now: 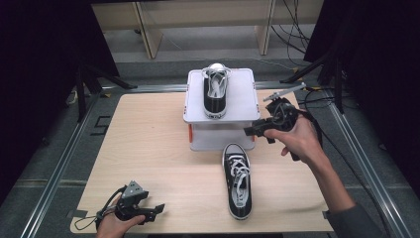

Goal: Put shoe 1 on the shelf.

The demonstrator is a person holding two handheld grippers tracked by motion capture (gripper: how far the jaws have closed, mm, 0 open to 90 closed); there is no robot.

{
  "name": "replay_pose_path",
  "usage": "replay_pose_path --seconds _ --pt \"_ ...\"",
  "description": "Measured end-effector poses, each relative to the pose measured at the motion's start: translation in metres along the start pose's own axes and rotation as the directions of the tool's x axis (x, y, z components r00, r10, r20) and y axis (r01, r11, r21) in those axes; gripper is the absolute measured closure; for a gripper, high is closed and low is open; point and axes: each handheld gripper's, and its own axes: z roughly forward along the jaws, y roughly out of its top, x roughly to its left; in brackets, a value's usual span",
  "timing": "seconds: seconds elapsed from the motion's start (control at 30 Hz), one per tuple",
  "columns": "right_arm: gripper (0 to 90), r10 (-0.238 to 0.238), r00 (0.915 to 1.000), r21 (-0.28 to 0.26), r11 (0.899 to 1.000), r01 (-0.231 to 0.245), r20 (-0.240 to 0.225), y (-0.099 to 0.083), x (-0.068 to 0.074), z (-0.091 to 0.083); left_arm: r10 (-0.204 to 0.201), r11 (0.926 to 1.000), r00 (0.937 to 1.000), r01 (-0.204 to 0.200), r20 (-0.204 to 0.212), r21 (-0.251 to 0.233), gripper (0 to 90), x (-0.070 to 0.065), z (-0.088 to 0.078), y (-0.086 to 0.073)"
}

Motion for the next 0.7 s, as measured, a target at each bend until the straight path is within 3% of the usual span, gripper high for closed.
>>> replay_pose_path --seconds 0.07,0.17,0.27,0.3,0.5,0.6,0.67,0.7 --pt "51.8 0.029 0.9996 0.025 0.999 -0.029 -0.002 -0.012 0.002 -0.001 0.0 1.0 1.0 0.0 0.001 0.002 19.8 0.0 0.0 0.0" --pt "51.7 -0.004 1.0 0.006 1.0 0.004 -0.002 -0.028 0.0 0.002 0.003 1.0 1.0 -0.003 0.001 0.004 19.8 0.0 -0.001 0.0" --pt "50.5 0.016 0.9998 0.028 0.999 -0.016 -0.009 -0.045 0.004 0.003 0.003 1.0 1.0 -0.003 -0.003 0.001 19.7 0.001 -0.001 0.0" --pt "50.1 0.001 1.0 0.004 1.0 0.0 -0.007 -0.052 0.004 0.006 0.003 1.0 1.0 -0.003 -0.002 0.0 19.7 0.001 -0.001 0.0" --pt "47.0 0.019 0.9996 0.043 0.999 -0.02 0.023 -0.086 0.014 0.011 0.001 0.9999 1.0 -0.001 0.0 0.011 19.8 0.0 0.0 0.0" --pt "45.6 -0.025 0.9997 0.032 0.999 0.025 0.006 -0.097 0.013 0.017 0.0 0.9999 1.0 0.0 0.0 0.011 19.8 0.0 0.0 0.0" --pt "44.5 0.012 0.9999 0.042 0.999 -0.012 0.012 -0.103 0.015 0.022 0.003 0.9999 1.0 -0.003 0.0 0.011 19.8 0.0 0.0 0.0" --pt "44.4 -0.012 0.9996 0.054 0.998 0.011 0.024 -0.105 0.014 0.023 0.006 0.9999 1.0 -0.006 0.001 0.012 19.8 0.0 -0.001 0.0"
